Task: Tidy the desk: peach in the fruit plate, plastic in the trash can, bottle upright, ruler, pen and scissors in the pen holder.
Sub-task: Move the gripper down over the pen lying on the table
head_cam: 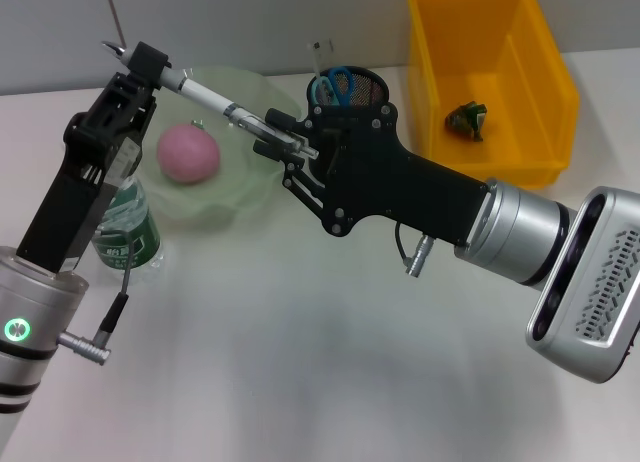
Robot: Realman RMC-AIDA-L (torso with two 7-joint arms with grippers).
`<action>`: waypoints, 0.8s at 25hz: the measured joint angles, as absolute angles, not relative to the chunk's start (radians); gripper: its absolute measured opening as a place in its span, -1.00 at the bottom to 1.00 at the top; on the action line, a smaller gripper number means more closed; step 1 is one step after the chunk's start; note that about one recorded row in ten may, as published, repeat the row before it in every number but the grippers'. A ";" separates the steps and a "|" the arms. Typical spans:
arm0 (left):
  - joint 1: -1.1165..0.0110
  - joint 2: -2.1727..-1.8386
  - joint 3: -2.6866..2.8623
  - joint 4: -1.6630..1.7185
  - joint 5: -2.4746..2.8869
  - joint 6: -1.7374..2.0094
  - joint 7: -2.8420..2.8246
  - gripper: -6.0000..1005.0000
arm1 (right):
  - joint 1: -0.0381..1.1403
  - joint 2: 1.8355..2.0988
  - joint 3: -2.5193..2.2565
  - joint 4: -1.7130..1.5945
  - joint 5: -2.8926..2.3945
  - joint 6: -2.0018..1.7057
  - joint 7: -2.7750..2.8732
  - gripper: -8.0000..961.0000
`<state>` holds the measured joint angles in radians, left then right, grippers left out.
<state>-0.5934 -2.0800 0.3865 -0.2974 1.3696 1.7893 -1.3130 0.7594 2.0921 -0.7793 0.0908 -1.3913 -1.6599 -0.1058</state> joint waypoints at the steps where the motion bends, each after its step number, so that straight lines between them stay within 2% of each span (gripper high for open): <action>1: -0.593 -2.080 0.387 -0.297 1.370 1.789 -1.313 -0.69 | 0.759 2.092 -0.779 0.091 -1.391 -1.660 -0.106 -0.64; 15: -0.594 -2.080 0.383 -0.281 1.373 1.786 -1.305 -0.45 | 0.761 2.092 -0.769 0.094 -1.391 -1.660 -0.106 -0.65; 18: -0.593 -2.080 0.384 -0.278 1.373 1.787 -1.304 -0.40 | 0.761 2.092 -0.769 0.094 -1.391 -1.660 -0.106 -0.77; 20: -0.593 -2.080 0.384 -0.276 1.373 1.787 -1.306 -0.27 | 0.760 2.092 -0.768 0.094 -1.391 -1.662 -0.106 -0.84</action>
